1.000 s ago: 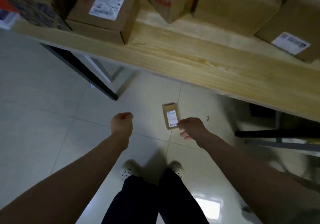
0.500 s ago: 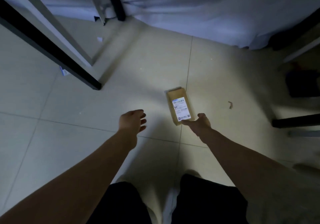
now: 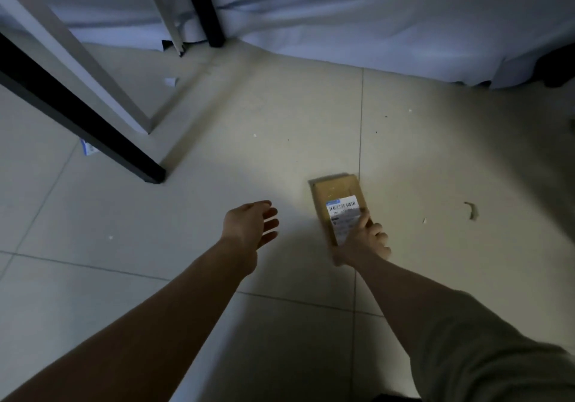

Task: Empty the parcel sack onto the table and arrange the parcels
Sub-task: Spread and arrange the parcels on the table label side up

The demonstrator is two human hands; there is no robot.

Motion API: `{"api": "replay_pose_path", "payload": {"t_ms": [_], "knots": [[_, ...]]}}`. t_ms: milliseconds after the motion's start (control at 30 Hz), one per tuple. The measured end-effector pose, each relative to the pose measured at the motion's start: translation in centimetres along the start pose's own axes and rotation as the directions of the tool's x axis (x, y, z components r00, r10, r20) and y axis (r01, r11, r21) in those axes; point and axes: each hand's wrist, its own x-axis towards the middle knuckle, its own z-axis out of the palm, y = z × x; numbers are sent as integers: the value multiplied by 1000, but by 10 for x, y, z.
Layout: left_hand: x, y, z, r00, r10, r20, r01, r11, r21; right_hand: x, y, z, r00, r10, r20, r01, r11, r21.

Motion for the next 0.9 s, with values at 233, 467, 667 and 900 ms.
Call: {"api": "replay_pose_path", "payload": {"t_ms": [233,467,667,900], "knots": [[-72,35,-27,980,-142,-138,158,981,114,-99,-8,-89,887,-450,105,431,887,166],[-252,172,-86,962,16,-273,4,997,72,-278,-28,-272,605,-792,77,790,610,69],[-433,296,-129,972,137,-194,-121,989,90,-413,-22,-428,557,-811,177,690,571,445],[-541,390,-115,958,250,-140,-253,967,-7,-477,-18,-580,598,-789,-138,767,515,382]]}}
